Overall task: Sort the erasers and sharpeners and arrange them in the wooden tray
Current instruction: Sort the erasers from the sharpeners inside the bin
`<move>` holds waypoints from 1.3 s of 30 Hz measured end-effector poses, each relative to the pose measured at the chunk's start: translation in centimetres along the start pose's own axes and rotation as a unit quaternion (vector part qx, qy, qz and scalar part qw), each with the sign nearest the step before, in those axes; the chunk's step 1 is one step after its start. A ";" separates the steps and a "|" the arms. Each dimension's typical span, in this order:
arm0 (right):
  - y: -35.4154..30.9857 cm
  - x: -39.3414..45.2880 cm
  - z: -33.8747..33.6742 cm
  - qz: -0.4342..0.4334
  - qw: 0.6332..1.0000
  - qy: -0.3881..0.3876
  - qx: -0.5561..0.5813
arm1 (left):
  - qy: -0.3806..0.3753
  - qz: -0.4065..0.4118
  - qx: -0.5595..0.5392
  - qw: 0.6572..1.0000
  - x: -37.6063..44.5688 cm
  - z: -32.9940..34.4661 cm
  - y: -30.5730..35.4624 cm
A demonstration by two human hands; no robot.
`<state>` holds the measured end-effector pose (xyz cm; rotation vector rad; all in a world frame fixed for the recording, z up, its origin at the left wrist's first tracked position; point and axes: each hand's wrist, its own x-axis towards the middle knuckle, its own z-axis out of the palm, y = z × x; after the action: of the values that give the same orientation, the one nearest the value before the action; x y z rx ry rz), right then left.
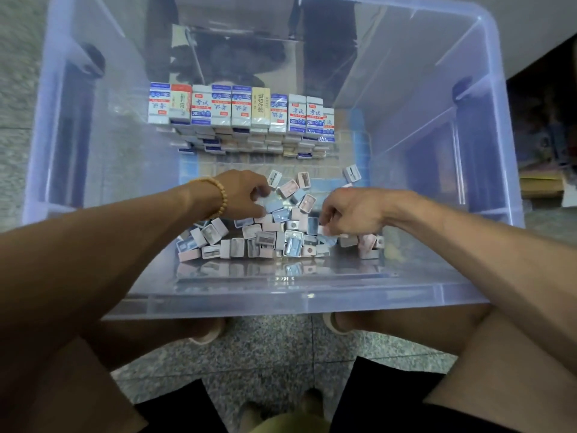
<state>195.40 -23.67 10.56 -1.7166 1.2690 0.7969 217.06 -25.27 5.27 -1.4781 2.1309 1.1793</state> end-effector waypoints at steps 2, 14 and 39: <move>0.3 -0.1 -1.2 0.012 0.995 0.082 0.057 | 0.020 0.019 0.067 0.997 -0.1 -0.1 -0.1; 1.2 0.1 -4.1 0.052 0.960 0.221 0.163 | -0.012 0.059 0.120 0.991 -0.4 0.4 -0.1; 2.1 -1.6 -8.0 0.069 0.910 0.331 0.240 | 0.039 0.370 0.362 0.855 6.3 4.3 9.4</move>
<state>193.02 -30.38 15.02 -1.5303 1.8666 -0.0779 205.24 -24.77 2.87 -0.3721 2.8379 0.3377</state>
